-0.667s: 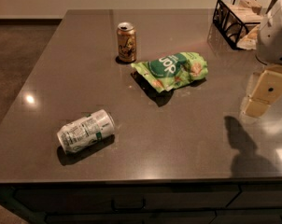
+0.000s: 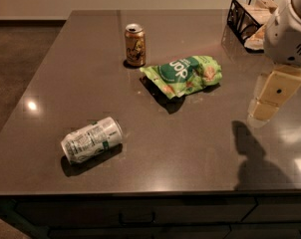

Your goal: Place 7up can upright

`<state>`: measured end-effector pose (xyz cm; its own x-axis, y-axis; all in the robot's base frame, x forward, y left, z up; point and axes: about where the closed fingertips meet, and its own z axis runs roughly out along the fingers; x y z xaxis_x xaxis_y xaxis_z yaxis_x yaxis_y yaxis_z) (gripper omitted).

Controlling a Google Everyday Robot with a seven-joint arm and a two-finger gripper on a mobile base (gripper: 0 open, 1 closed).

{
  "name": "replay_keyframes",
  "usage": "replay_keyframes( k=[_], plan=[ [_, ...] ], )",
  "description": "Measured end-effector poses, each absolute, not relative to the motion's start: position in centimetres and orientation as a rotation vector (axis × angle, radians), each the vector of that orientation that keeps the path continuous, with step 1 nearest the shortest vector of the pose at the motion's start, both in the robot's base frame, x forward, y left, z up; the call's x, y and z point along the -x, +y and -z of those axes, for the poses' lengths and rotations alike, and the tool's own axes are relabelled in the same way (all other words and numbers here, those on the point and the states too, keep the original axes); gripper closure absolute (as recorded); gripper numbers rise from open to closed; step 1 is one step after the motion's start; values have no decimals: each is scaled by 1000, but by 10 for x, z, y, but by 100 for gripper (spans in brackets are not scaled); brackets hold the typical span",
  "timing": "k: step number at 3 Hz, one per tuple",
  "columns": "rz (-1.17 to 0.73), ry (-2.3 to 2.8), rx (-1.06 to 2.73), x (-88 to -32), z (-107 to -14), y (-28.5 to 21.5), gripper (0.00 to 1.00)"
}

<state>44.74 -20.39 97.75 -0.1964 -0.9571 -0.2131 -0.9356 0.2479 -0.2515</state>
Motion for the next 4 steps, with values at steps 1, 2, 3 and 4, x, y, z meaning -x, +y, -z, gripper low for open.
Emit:
replay_keyframes(
  k=[1, 2, 3, 4],
  plan=[
    [79, 2166, 1785, -459, -976, -185, 0],
    [64, 2121, 1851, -469, -970, -159, 0],
    [36, 2076, 1921, -472, -959, -129, 0],
    [2, 2030, 1999, -471, -945, -97, 0]
  ],
)
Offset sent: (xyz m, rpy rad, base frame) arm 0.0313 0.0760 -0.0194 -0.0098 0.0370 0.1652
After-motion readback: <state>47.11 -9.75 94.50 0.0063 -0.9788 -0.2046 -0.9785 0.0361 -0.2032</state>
